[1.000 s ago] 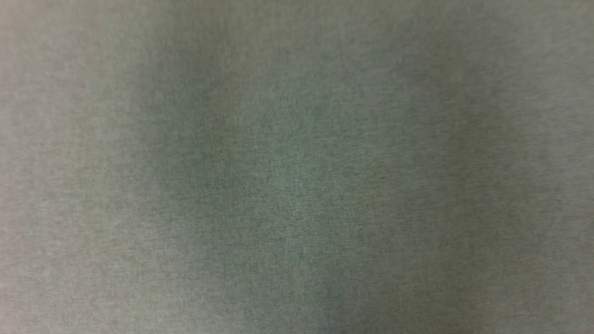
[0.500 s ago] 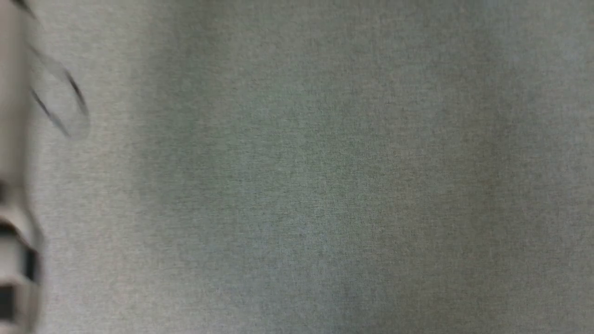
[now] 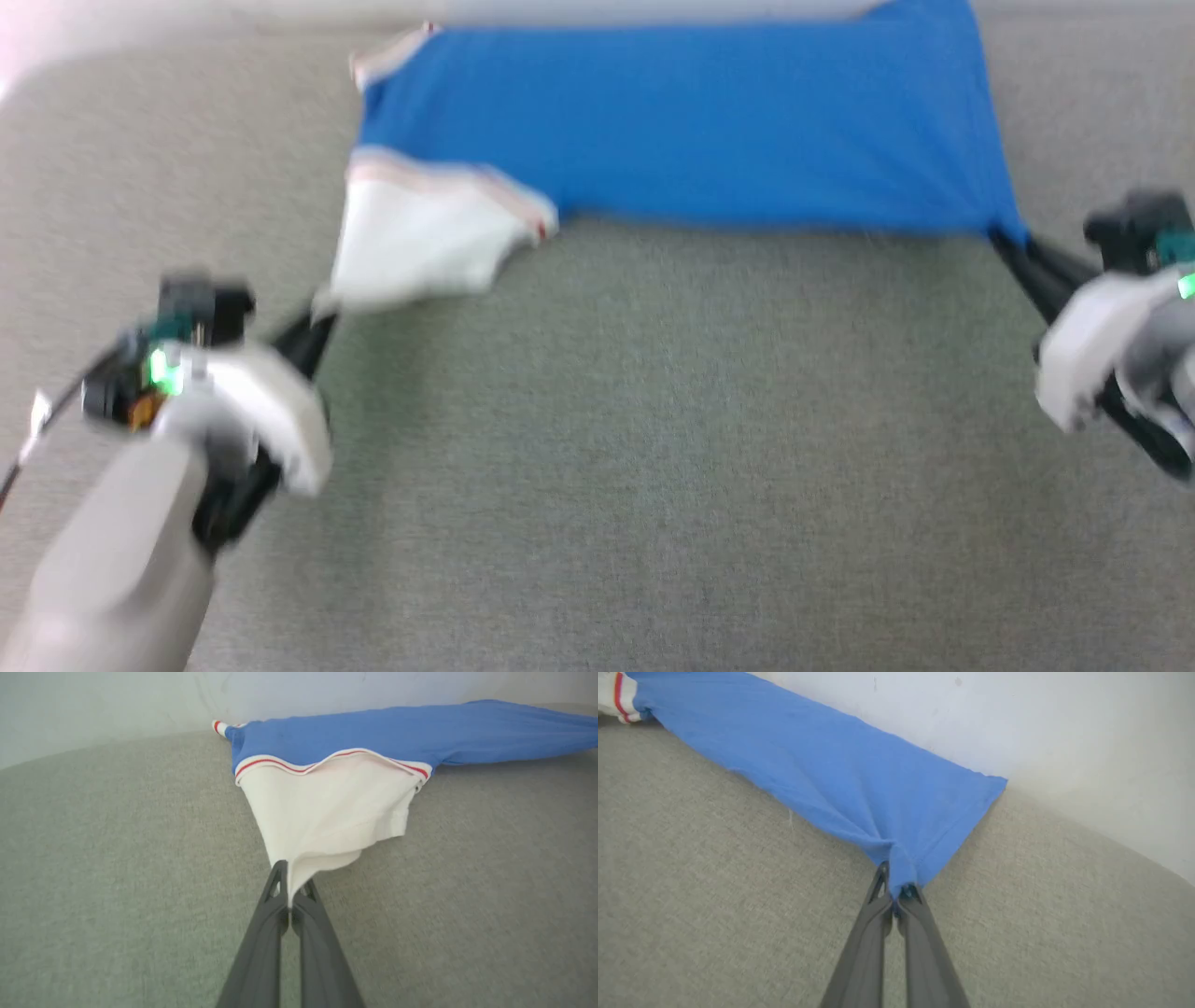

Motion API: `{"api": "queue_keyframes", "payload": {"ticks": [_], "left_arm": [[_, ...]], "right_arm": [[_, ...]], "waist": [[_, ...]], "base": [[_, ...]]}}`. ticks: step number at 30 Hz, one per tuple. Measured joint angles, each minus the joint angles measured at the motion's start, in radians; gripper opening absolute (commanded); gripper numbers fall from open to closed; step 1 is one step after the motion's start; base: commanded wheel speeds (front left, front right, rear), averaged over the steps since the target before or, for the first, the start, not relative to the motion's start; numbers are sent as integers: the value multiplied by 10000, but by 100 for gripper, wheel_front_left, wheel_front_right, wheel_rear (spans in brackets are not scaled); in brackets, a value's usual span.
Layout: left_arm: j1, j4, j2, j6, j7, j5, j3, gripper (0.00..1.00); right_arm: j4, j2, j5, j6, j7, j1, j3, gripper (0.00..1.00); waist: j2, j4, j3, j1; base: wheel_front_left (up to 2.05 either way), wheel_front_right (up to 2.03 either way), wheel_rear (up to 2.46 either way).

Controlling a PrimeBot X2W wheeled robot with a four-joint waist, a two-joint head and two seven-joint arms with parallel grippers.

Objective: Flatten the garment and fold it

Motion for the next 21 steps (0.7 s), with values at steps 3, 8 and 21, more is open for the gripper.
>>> {"api": "queue_keyframes", "payload": {"ticks": [3, 8, 21], "left_arm": [[1360, -1122, 627, 84, 1112, -575, 21, 0], [3684, -3490, 1570, 639, 2663, -1733, 236, 0], [8155, -7706, 2261, 2422, 4591, -3530, -25, 0]], "right_arm": [[-364, -533, 305, 0, 309, 567, 290, 0], [-963, -1231, 832, 2, 1045, 1518, 619, 0], [-2846, -2681, 3532, 0, 3114, 5303, 314, 0]], "waist": [[0, 87, -506, -1], [0, 194, -1347, 0], [0, 293, -3162, 1]], "base": [[0, 0, 0], [0, 0, 0], [0, 0, 0]]}}
